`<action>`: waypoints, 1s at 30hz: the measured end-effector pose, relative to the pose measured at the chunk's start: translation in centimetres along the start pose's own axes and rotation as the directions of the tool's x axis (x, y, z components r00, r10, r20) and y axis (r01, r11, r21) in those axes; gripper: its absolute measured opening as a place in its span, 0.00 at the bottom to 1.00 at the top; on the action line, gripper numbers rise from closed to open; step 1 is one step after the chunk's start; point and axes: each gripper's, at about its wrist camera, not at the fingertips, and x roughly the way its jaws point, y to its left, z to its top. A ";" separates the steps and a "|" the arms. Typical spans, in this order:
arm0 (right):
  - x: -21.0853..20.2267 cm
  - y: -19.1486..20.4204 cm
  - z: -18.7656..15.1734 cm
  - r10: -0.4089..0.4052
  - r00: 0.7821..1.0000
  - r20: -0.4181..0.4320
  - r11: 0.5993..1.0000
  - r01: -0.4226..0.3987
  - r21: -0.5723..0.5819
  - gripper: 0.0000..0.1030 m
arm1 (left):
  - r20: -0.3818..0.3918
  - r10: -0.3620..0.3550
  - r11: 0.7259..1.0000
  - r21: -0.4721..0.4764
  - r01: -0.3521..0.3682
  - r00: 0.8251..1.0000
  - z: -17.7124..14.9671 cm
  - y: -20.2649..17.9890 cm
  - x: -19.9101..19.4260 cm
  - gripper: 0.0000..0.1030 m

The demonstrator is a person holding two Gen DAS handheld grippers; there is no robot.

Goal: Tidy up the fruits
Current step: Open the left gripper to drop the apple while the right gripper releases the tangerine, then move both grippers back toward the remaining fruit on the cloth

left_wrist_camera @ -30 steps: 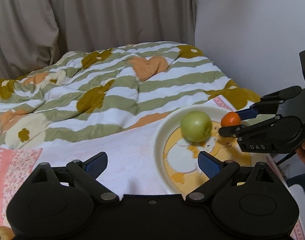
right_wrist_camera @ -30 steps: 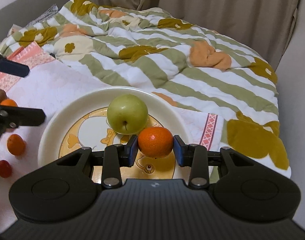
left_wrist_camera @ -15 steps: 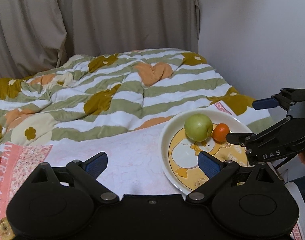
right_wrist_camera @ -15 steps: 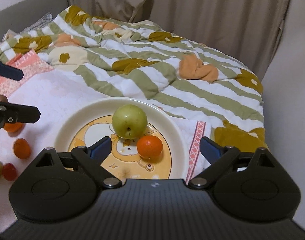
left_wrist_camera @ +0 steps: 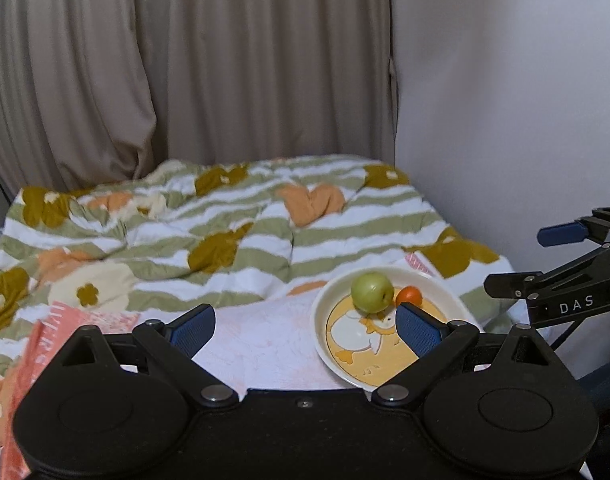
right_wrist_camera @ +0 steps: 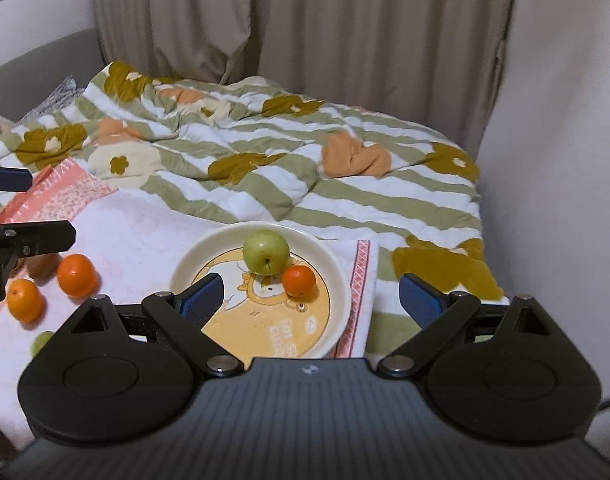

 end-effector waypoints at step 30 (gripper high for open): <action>-9.0 17.6 -6.8 -0.038 0.997 -0.073 0.984 0.050 0.169 1.00 | -0.022 -0.030 0.999 -0.025 0.029 0.999 -10.9 12.8 -10.9 0.96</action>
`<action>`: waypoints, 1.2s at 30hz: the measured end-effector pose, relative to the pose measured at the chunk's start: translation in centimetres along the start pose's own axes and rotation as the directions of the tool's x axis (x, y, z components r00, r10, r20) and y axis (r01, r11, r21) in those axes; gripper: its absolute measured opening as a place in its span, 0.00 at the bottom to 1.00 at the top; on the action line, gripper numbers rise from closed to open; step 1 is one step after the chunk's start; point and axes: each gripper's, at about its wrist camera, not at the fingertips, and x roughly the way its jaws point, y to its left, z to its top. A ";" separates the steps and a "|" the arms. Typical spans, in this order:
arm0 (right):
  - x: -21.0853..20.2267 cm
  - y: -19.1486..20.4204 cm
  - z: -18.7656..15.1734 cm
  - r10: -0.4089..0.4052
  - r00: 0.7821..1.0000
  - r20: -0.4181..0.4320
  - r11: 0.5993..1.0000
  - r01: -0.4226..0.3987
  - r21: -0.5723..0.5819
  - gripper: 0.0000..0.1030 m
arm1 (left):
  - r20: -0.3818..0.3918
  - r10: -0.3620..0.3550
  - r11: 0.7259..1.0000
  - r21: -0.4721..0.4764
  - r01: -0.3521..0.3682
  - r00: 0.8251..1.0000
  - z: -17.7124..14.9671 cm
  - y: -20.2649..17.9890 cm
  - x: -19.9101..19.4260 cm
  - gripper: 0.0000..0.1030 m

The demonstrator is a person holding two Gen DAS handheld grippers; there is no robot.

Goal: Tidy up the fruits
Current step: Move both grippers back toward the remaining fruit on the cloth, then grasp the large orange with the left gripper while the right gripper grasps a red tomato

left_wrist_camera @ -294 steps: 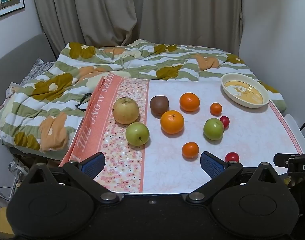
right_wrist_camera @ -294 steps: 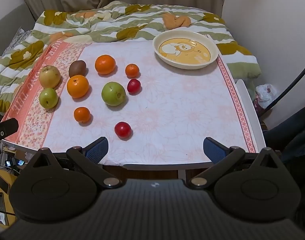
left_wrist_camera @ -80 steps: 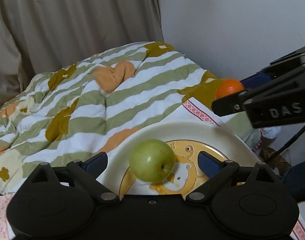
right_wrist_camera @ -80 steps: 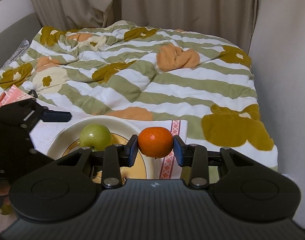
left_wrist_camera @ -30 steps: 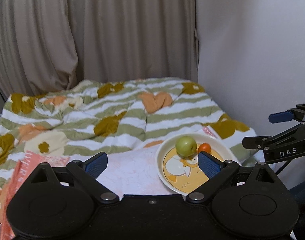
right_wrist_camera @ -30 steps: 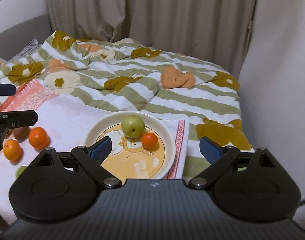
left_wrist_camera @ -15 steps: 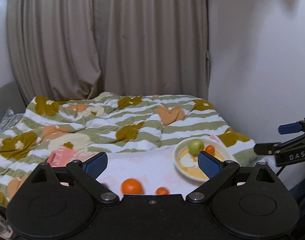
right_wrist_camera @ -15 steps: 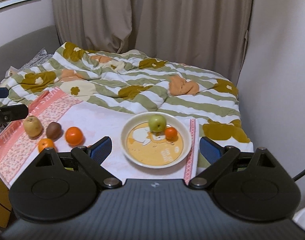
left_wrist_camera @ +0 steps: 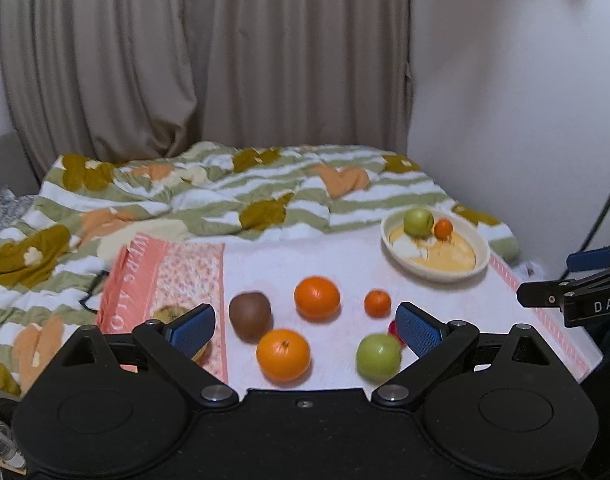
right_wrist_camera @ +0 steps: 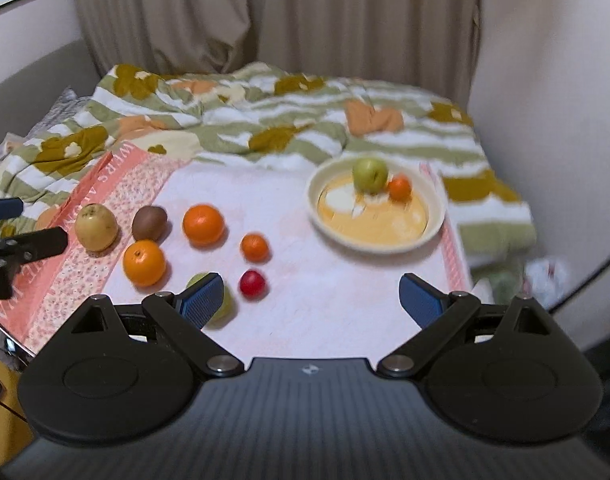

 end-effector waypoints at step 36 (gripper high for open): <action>9.4 8.6 -8.3 -0.108 0.968 -0.226 0.979 0.144 0.147 0.78 | -0.253 -0.134 0.985 0.073 0.157 0.958 -4.5 3.7 16.2 0.62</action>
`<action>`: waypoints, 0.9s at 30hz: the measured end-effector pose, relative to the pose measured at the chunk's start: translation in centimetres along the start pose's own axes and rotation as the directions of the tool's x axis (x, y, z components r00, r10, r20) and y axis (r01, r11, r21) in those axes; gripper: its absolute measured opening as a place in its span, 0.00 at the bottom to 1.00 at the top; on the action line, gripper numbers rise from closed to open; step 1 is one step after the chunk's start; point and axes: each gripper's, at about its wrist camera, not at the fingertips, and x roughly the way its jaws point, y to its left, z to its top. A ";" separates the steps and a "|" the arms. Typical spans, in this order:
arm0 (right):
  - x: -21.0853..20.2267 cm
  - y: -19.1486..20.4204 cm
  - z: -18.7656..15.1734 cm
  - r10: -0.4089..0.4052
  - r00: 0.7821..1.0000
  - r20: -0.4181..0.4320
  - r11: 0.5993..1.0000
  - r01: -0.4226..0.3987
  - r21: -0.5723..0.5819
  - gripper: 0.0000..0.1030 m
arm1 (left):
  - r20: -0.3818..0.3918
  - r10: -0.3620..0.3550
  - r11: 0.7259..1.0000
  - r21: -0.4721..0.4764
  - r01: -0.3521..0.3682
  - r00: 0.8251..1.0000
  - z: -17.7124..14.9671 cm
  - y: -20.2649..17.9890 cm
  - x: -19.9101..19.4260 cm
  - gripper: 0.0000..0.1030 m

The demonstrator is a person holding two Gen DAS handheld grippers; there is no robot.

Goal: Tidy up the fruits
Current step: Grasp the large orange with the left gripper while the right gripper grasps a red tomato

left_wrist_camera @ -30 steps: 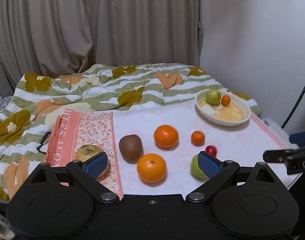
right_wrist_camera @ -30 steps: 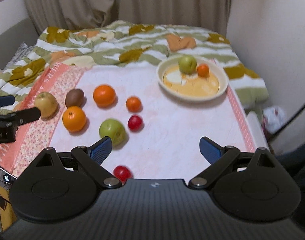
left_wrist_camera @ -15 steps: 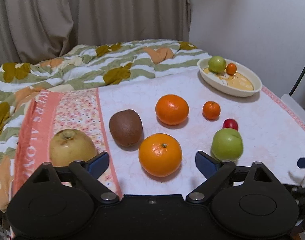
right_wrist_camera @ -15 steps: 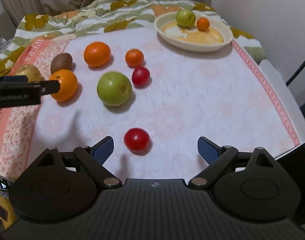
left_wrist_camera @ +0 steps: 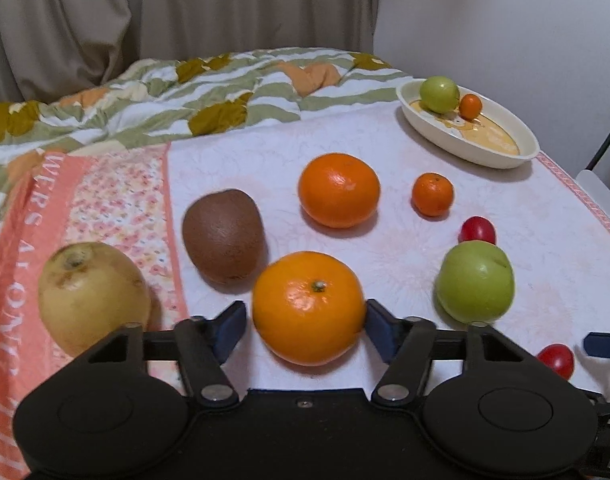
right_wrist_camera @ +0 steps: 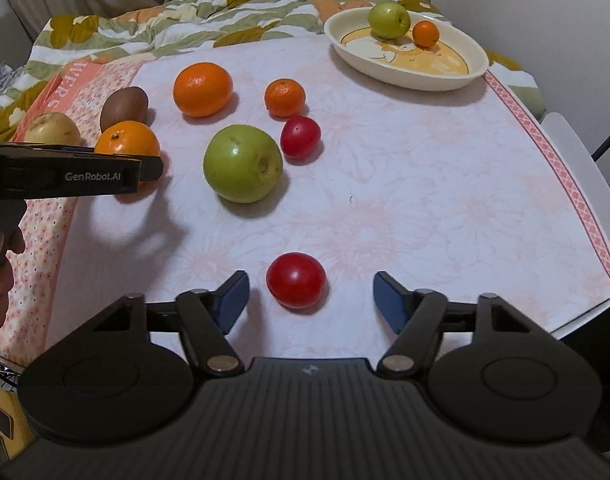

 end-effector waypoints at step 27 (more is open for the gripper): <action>-0.8 0.6 0.7 0.006 0.999 0.033 0.999 -0.004 -0.039 0.46 | 0.047 0.020 0.998 -0.052 -0.017 0.999 -2.7 -0.5 -6.1 0.61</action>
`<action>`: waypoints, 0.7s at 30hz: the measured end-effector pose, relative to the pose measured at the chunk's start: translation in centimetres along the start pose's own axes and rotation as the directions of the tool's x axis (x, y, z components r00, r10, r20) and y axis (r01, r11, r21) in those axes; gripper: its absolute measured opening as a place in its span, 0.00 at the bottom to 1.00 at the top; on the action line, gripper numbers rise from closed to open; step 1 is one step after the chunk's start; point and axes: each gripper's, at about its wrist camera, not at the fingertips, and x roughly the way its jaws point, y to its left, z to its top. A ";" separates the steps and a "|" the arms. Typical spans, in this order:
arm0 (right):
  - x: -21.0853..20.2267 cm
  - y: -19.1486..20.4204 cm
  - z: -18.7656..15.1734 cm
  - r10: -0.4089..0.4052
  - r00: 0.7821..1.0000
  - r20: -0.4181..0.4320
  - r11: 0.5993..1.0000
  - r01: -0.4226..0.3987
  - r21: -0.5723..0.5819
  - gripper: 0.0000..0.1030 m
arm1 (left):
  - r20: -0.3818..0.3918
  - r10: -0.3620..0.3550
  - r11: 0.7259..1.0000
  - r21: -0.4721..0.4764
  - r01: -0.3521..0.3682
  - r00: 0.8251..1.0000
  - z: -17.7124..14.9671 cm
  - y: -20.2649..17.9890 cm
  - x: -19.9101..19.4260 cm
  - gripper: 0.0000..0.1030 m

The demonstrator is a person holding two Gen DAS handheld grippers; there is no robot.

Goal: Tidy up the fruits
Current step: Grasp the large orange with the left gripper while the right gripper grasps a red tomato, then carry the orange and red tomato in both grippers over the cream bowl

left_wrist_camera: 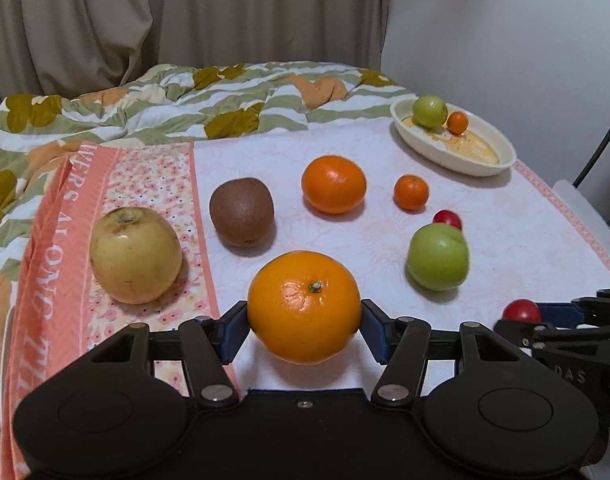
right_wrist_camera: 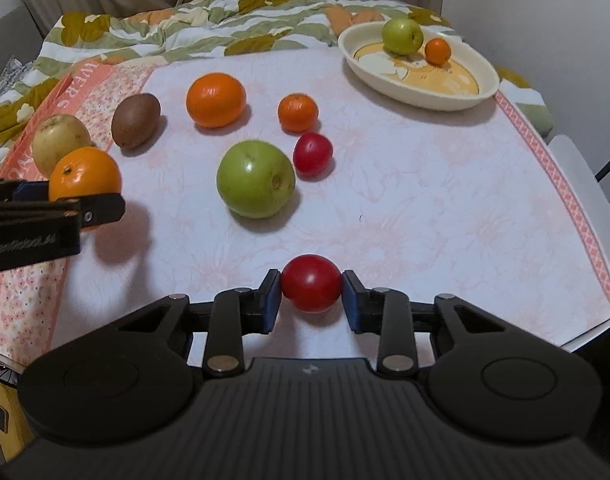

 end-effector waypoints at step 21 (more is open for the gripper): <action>-8.4 -8.1 5.1 0.004 0.989 0.151 1.000 -0.003 -0.012 0.46 | 0.162 0.014 0.998 -0.056 -0.005 0.987 4.3 -6.2 -7.9 0.61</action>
